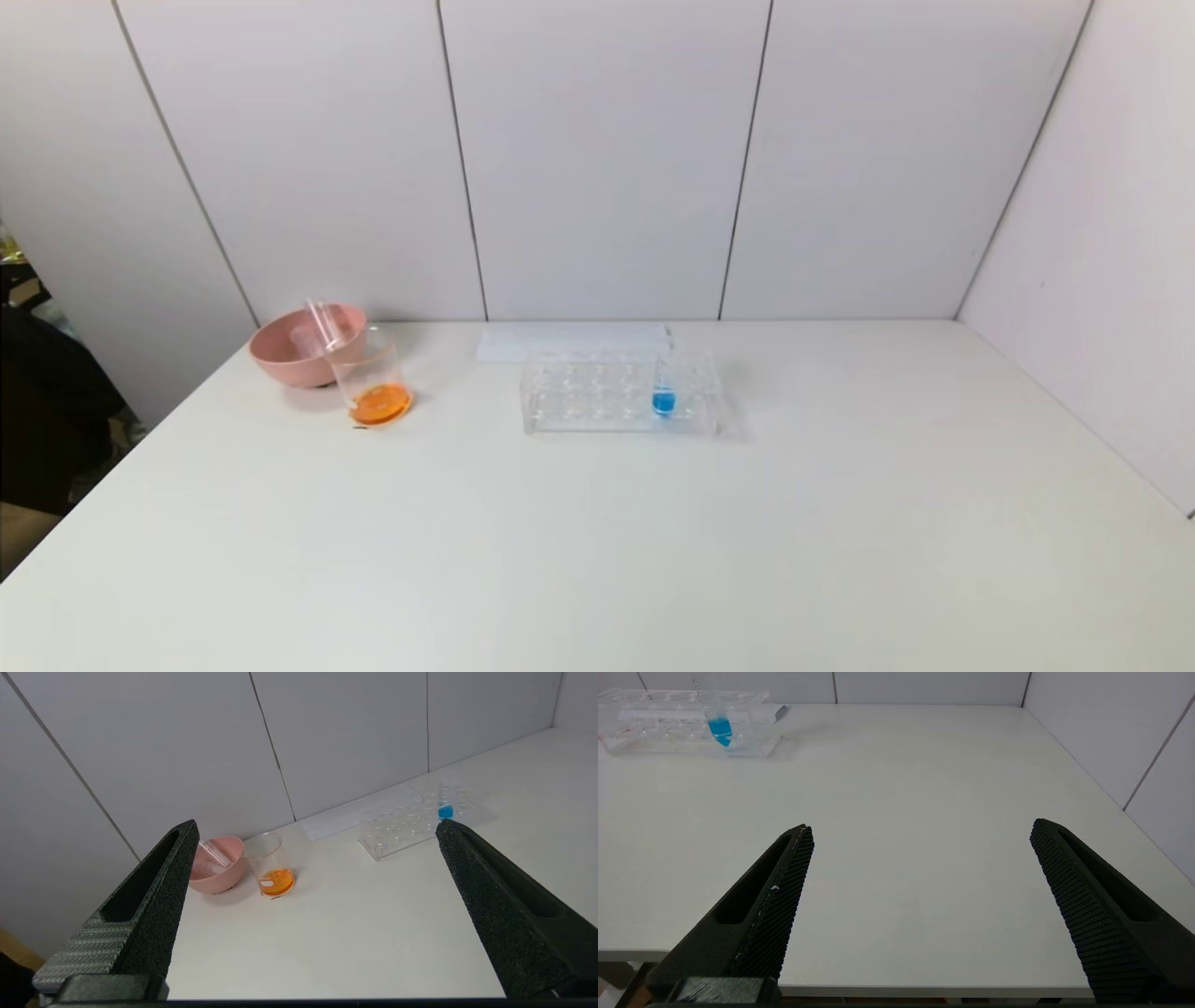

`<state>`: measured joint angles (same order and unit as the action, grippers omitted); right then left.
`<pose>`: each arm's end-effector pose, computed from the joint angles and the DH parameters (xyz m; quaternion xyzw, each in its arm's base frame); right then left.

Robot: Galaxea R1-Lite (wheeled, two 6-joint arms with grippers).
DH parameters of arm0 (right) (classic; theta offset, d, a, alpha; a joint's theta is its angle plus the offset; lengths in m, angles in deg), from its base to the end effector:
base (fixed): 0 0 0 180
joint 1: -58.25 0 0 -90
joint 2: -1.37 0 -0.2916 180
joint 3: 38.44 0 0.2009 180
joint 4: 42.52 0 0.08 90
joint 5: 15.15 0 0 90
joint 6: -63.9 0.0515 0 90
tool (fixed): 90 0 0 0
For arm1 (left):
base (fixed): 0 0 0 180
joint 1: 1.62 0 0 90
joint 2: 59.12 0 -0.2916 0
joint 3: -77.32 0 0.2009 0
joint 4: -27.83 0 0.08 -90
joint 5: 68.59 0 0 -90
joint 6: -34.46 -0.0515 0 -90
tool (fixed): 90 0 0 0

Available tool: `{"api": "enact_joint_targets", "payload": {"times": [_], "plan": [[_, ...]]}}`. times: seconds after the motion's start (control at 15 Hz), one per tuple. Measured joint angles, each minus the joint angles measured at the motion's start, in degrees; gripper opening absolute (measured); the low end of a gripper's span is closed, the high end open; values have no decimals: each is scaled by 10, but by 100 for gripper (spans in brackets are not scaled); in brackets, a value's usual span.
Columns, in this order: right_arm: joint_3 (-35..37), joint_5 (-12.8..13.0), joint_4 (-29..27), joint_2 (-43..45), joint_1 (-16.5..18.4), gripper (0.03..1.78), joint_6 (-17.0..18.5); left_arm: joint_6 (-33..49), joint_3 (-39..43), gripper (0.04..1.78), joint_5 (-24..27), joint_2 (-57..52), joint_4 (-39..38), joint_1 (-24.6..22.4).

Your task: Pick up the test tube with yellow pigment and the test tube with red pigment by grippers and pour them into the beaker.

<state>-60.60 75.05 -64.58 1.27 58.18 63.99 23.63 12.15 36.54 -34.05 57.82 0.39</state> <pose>0.0261 -0.0001 0.0760 0.0008 0.0000 -0.0011 1.0000 0.0168 -0.0140 0.2757 0.1030 -0.1012 -0.1395 0.9796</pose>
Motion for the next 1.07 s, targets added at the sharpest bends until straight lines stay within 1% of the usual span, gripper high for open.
{"api": "enact_joint_targets", "payload": {"times": [0.13, 0.27, 0.4, 0.53, 0.73, 0.93, 1.07], "plan": [[0, 0, 0, 0, 0, 170, 0, 1, 25, 178, -34, -37, -1, 28], [0, 0, 0, 0, 0, 170, 0, 1, 57, 178, -68, -65, -7, 38], [0, 0, 0, 0, 0, 170, 0, 3, 78, 178, -84, -79, -9, 41], [0, 0, 0, 0, 0, 170, 0, 3, 103, 178, -83, -87, -21, 25], [0, 0, 0, 0, 0, 170, 0, 4, 133, 178, -57, -100, -49, 8], [0, 0, 0, 0, 0, 170, 0, 11, 181, 178, -55, -129, -58, -6], [0, 0, 0, 0, 0, 170, 0, 29, 228, 178, -55, -148, -99, -11]]}}
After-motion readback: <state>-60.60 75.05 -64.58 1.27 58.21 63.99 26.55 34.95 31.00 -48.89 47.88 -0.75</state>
